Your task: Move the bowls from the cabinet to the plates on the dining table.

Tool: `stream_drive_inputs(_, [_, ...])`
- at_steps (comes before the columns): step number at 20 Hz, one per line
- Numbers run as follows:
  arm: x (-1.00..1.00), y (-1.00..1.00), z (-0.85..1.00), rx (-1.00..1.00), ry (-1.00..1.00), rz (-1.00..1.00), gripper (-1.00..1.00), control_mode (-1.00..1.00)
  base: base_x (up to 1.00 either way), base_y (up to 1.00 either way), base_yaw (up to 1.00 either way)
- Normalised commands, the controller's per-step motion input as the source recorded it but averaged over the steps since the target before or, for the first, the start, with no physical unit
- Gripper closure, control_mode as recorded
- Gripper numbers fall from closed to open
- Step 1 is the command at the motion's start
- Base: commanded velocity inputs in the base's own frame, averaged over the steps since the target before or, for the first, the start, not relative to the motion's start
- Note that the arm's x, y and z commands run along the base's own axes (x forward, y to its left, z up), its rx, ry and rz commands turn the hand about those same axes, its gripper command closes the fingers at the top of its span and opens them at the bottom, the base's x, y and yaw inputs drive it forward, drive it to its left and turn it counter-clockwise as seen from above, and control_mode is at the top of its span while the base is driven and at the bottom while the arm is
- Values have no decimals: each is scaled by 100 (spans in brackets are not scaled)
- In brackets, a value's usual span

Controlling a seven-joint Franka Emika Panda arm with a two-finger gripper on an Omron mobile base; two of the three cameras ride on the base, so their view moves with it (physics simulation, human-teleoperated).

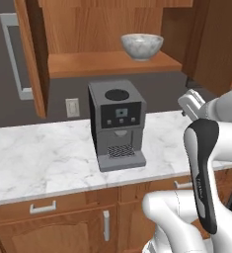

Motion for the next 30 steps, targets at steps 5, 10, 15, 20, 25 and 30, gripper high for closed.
stream_drive_inputs(5, [0, 0, 0, 0, 0, 0, -100, 100, 48, -13, -1])
stream_drive_inputs(10, [0, 0, 0, 0, 0, 0, -100, 100, 47, -17, -1])
stream_drive_inputs(15, [0, 0, 0, 0, 0, 0, -100, 100, 45, -14, -1])
stream_drive_inputs(20, [0, 0, 0, 0, 0, 0, -100, 100, 42, -9, 0])
stream_drive_inputs(25, [0, 0, 0, 0, 0, 0, -100, 100, 32, -3, -1])
stream_drive_inputs(30, [1, -1, 12, -1, -6, -2, -100, -100, 8, -1, -2])
